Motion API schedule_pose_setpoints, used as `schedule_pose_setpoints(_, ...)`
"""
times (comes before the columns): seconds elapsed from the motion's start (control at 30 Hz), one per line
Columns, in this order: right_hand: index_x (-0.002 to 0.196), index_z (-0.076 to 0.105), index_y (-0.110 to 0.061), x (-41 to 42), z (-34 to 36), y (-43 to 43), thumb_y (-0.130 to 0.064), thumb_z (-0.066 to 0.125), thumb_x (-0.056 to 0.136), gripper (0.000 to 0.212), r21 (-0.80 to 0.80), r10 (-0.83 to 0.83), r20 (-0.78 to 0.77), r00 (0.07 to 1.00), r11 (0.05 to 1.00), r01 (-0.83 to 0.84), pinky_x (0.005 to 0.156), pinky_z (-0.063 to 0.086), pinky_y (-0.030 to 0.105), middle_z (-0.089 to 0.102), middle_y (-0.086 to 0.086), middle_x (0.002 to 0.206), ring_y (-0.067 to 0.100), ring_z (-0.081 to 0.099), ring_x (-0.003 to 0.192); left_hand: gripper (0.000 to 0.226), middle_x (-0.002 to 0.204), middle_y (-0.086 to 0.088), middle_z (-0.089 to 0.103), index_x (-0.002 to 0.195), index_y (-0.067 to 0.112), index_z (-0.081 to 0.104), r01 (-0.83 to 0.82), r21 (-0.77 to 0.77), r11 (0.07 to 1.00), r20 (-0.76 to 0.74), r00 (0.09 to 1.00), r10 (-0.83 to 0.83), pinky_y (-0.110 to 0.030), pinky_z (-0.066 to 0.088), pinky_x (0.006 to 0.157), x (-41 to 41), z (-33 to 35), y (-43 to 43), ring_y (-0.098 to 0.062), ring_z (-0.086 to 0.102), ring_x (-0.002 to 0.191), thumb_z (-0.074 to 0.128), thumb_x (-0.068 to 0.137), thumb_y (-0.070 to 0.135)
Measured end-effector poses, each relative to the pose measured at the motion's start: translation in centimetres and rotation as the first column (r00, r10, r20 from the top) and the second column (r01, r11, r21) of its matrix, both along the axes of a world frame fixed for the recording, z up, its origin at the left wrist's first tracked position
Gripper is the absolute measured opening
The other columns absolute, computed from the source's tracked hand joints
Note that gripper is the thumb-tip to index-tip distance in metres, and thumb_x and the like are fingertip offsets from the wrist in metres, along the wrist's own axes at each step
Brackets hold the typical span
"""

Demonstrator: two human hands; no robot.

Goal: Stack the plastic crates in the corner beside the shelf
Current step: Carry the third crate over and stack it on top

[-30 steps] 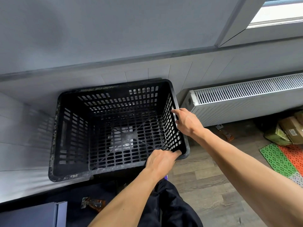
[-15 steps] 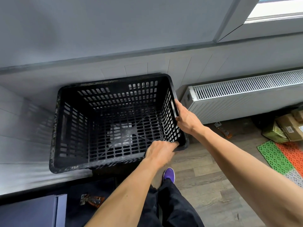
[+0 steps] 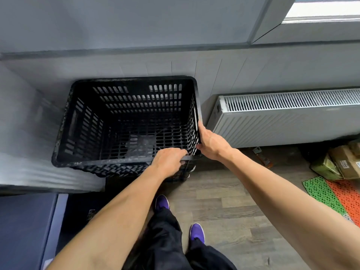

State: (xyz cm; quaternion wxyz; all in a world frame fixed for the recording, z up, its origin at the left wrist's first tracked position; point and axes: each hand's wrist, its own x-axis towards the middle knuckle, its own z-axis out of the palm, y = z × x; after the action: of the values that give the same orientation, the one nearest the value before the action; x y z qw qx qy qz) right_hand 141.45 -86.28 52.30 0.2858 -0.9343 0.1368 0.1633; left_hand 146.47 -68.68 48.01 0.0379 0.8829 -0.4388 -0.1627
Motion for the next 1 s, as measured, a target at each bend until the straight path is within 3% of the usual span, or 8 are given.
schedule_pose_setpoints(0.07, 0.142, 0.018, -0.018, -1.1, -0.4, 0.0, -0.017, 0.055, 0.093, 0.061, -0.037, 0.047, -0.009, 0.999, 0.998, -0.047, 0.083, 0.05, 0.049, 0.055, 0.02, 0.128, 0.041, 0.06, 0.105, 0.029, 0.112, 0.001, 0.066, 0.121, 0.026, 0.058, -0.062, -0.009, 0.998, 0.024, 0.998, 0.062, -0.041, 0.05, 0.084, -0.3, 0.4, 0.9, -0.026, 0.062, 0.107, 0.06, 0.092, 0.029)
schedule_pose_setpoints(0.23, 0.15, 0.027, -0.018, -2.2, -0.8, 0.3, -0.034, 0.049, 0.099, 0.058, -0.211, 0.159, -0.052, 0.986, 0.963, -0.167, 0.087, 0.05, 0.05, 0.042, 0.018, 0.133, 0.04, 0.052, 0.114, 0.044, 0.124, 0.0, 0.064, 0.138, 0.024, 0.051, -0.212, -0.031, 0.977, 0.09, 0.973, 0.214, -0.041, 0.045, 0.097, -1.4, 0.8, 4.7, -0.023, 0.059, 0.113, 0.06, 0.095, 0.03)
schedule_pose_setpoints(0.33, 0.126, 0.053, -0.012, -2.3, -0.7, 1.3, -0.037, 0.05, 0.098, 0.037, -0.334, 0.159, -0.014, 0.987, 0.93, -0.155, 0.08, 0.049, 0.048, 0.04, 0.018, 0.123, 0.038, 0.042, 0.114, 0.046, 0.136, 0.003, 0.057, 0.141, 0.024, 0.048, -0.297, -0.073, 0.952, 0.073, 0.951, 0.302, -0.041, 0.033, 0.111, -1.9, 1.1, 7.2, -0.019, 0.049, 0.129, 0.058, 0.097, 0.031)
schedule_pose_setpoints(0.47, 0.116, 0.065, -0.013, -2.2, -0.9, 2.8, -0.04, 0.051, 0.096, 0.037, -0.46, 0.308, 0.076, 0.948, 0.855, -0.241, 0.093, 0.044, 0.047, 0.041, 0.017, 0.139, 0.038, 0.04, 0.119, 0.047, 0.14, 0.003, 0.054, 0.142, 0.022, 0.047, -0.335, -0.094, 0.937, 0.057, 0.938, 0.341, -0.041, 0.03, 0.112, -2.1, 1.9, 9.0, -0.019, 0.045, 0.132, 0.058, 0.097, 0.03)
schedule_pose_setpoints(0.6, 0.127, 0.056, -0.016, -1.8, -1.4, 4.5, -0.04, 0.046, 0.098, 0.039, -0.37, 0.483, -0.048, 0.874, 0.804, -0.465, 0.092, 0.038, 0.039, 0.066, 0.01, 0.116, 0.034, 0.057, 0.11, 0.047, 0.14, 0.002, 0.054, 0.142, 0.023, 0.047, -0.361, -0.082, 0.929, 0.039, 0.93, 0.365, -0.043, 0.032, 0.112, -1.5, 2.1, 10.4, -0.019, 0.046, 0.131, 0.056, 0.097, 0.032)
schedule_pose_setpoints(0.67, 0.126, 0.05, -0.01, -1.6, -2.0, 4.9, -0.03, 0.044, 0.101, 0.032, -0.295, 0.457, -0.076, 0.886, 0.839, -0.458, 0.087, 0.038, 0.038, 0.068, 0.014, 0.11, 0.036, 0.061, 0.103, 0.045, 0.136, 0.001, 0.057, 0.141, 0.023, 0.048, -0.369, -0.069, 0.927, 0.036, 0.928, 0.372, -0.041, 0.033, 0.11, -1.0, 2.1, 10.9, -0.021, 0.049, 0.127, 0.054, 0.098, 0.034)
schedule_pose_setpoints(0.8, 0.103, 0.045, -0.014, -1.6, -3.6, 5.1, -0.018, 0.046, 0.098, 0.007, -0.363, 0.473, 0.021, 0.881, 0.825, -0.434, 0.078, 0.03, 0.037, 0.065, 0.009, 0.095, 0.033, 0.062, 0.093, 0.039, 0.121, -0.002, 0.062, 0.138, 0.022, 0.051, -0.399, -0.047, 0.916, 0.012, 0.917, 0.4, -0.038, 0.034, 0.102, 0.2, 2.2, 11.6, -0.025, 0.055, 0.112, 0.044, 0.103, 0.036)
schedule_pose_setpoints(1.0, 0.103, 0.044, -0.015, -1.3, -4.0, 5.5, -0.015, 0.049, 0.094, 0.01, -0.414, 0.46, 0.003, 0.888, 0.809, -0.418, 0.078, 0.027, 0.037, 0.062, 0.007, 0.093, 0.032, 0.06, 0.089, 0.039, 0.118, 0.005, 0.059, 0.132, 0.036, 0.053, -0.362, 0.003, 0.932, -0.042, 0.931, 0.362, -0.04, 0.03, 0.095, 2.8, 0.8, 13.2, -0.023, 0.05, 0.112, 0.025, 0.106, 0.035)
